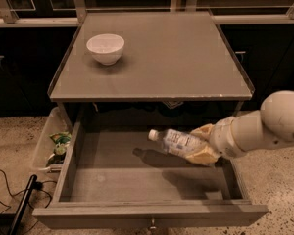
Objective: Place blue plastic bottle into top drawer
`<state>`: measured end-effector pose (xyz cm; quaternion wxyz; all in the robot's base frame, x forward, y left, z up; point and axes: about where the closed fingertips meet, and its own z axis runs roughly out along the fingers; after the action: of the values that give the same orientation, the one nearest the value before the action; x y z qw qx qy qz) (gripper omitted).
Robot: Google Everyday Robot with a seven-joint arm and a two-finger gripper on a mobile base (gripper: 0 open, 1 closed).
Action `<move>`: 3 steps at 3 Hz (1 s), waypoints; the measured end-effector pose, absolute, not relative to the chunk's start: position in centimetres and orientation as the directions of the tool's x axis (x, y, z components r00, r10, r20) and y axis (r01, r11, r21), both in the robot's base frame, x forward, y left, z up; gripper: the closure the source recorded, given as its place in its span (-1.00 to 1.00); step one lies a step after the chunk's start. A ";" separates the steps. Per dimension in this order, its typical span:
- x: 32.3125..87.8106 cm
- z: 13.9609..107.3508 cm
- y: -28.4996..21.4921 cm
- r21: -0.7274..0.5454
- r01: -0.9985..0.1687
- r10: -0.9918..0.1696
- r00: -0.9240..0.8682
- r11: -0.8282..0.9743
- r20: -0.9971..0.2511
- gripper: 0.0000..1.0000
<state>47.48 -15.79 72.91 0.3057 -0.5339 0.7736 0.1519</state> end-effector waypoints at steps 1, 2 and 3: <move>47.8 67.2 -13.6 -0.037 -0.924 -0.700 -0.262 0.381 -0.664 1.00; 48.3 63.3 -12.1 0.001 -0.919 -0.664 -0.285 0.394 -0.691 1.00; 48.9 61.2 -11.3 0.011 -0.913 -0.643 -0.295 0.407 -0.707 1.00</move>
Offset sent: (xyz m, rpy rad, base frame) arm 0.0151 0.0505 -0.1412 0.1593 0.0780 -0.0308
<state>48.89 -11.31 61.18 0.3181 -0.5014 0.7761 0.2124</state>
